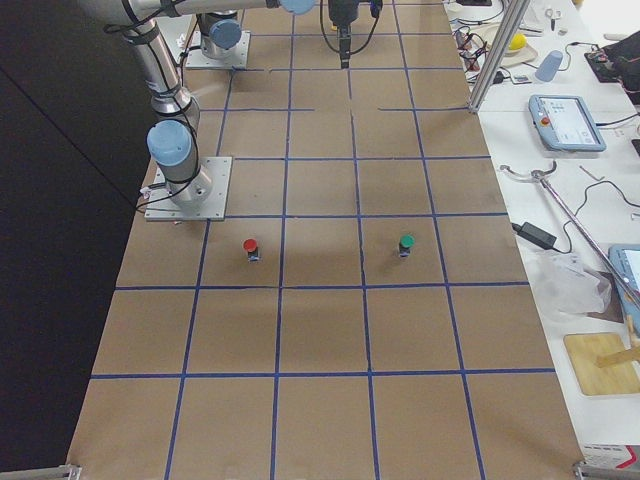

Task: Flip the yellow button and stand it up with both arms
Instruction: 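Lower the left gripper over the yellow button body and close on it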

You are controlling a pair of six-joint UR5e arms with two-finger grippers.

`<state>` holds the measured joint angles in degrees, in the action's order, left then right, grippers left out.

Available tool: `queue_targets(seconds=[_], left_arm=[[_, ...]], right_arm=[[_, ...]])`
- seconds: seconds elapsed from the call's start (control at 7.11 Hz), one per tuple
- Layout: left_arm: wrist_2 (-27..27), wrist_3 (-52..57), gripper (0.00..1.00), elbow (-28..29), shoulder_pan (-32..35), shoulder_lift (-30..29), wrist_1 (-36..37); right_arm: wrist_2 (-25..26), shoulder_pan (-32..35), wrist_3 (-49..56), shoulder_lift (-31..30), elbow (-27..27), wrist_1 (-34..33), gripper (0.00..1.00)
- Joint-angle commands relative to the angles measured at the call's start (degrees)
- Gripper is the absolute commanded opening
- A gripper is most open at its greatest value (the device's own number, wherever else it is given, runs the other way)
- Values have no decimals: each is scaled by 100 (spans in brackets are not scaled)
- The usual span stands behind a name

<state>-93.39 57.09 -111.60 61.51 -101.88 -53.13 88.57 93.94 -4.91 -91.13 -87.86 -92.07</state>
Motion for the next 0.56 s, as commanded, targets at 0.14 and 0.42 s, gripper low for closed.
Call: queue_targets(seconds=[0.14, 0.42], left_arm=[[338, -13, 100, -99, -200, -261, 101], [383, -232, 98, -99, -227, -464, 101]], right_arm=[[20, -7, -1, 7, -3, -4, 99], [20, -7, -1, 7, -3, -4, 99]])
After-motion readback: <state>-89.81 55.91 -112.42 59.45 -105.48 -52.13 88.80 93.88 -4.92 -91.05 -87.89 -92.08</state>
